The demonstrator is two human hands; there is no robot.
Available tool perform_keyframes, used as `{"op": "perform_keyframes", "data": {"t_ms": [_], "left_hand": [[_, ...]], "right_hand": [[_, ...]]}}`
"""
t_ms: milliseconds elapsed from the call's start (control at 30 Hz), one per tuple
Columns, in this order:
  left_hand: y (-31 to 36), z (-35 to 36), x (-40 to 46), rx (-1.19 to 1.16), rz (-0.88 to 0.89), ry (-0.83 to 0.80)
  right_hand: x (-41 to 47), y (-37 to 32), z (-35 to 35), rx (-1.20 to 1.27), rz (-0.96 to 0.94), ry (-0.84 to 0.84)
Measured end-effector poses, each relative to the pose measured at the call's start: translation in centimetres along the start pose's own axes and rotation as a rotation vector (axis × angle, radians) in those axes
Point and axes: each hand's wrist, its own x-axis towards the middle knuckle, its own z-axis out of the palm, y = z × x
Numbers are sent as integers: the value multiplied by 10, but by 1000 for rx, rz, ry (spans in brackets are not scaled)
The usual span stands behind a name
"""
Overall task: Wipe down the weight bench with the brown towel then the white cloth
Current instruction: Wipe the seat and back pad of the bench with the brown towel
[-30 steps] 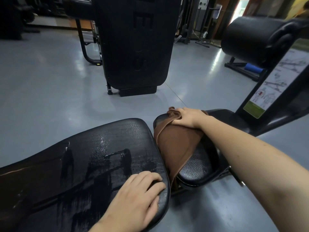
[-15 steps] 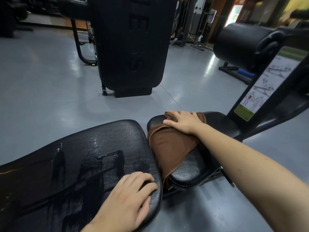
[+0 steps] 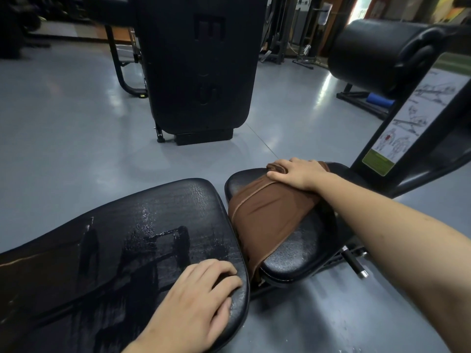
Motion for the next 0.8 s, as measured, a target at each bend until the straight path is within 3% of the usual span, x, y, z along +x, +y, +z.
{"op": "perform_keyframes", "data": {"t_ms": [300, 800], "left_hand": [[0, 0, 0, -10, 5, 29], [6, -4, 1, -32, -11, 22]], "right_hand": [[-13, 28, 2, -60, 50, 67], [0, -57, 15, -57, -65, 19]]}}
